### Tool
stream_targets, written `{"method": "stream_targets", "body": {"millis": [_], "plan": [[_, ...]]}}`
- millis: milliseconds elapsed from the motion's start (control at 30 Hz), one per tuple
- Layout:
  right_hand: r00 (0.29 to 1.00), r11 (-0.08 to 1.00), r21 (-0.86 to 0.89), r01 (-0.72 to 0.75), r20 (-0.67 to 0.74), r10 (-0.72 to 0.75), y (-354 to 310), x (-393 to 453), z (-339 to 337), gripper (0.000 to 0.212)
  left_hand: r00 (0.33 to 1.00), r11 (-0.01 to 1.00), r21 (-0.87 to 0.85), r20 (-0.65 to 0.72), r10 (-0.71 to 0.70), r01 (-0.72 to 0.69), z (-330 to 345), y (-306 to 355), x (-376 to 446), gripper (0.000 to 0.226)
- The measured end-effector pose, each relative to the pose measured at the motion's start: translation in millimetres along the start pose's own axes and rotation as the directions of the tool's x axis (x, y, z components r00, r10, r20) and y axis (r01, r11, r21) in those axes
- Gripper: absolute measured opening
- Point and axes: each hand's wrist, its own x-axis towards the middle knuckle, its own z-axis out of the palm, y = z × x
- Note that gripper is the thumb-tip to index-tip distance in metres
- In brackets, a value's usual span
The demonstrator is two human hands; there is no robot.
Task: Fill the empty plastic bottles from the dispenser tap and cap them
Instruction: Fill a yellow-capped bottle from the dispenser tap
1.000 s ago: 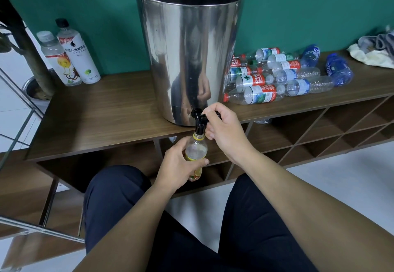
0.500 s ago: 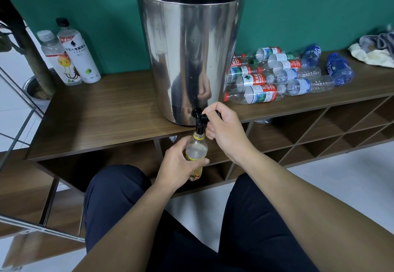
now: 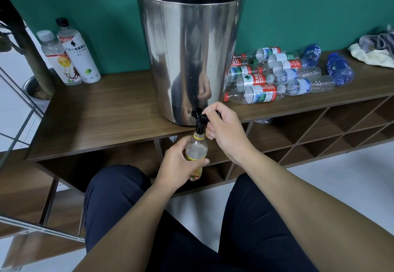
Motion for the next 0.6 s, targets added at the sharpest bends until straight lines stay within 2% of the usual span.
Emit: {"method": "stream_targets", "body": {"millis": [600], "plan": [[1.000,1.000,-0.013,-0.006,0.010,0.007,-0.5,0.2,-0.6,0.021,1.000,1.000,0.010,0.002,0.014,-0.014,-0.4,-2.1,1.2,0.072]]}}
